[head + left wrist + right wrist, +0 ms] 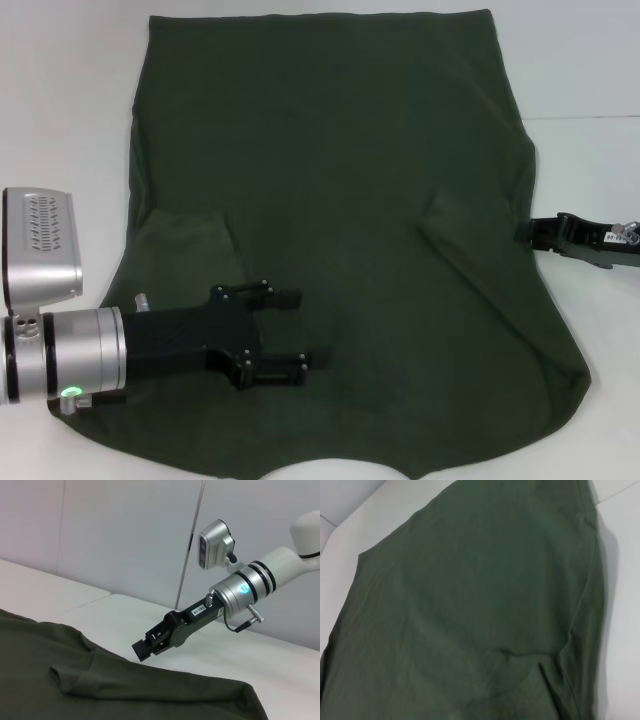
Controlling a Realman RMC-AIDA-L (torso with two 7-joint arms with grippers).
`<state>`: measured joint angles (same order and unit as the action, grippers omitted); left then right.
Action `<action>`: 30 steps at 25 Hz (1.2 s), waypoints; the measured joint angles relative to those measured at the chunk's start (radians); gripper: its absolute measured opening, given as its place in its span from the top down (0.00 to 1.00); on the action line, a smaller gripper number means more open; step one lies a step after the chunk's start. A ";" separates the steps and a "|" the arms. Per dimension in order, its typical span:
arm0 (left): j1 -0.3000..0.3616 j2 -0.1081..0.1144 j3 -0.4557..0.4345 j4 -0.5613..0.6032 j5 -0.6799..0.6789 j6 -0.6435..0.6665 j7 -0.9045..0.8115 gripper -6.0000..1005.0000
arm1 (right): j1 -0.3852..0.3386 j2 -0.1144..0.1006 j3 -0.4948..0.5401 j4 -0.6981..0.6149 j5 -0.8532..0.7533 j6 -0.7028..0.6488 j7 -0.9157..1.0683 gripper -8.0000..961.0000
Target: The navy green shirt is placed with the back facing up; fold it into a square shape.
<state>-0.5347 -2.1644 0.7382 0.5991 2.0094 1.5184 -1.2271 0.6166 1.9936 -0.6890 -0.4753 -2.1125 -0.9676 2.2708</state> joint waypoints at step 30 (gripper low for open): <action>-0.002 0.002 0.000 0.004 0.000 -0.006 0.007 0.14 | 0.015 0.018 -0.008 0.023 0.002 0.042 0.000 0.55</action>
<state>-0.5369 -2.1629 0.7378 0.6029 2.0094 1.5124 -1.2204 0.6318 2.0115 -0.6965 -0.4526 -2.1102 -0.9256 2.2707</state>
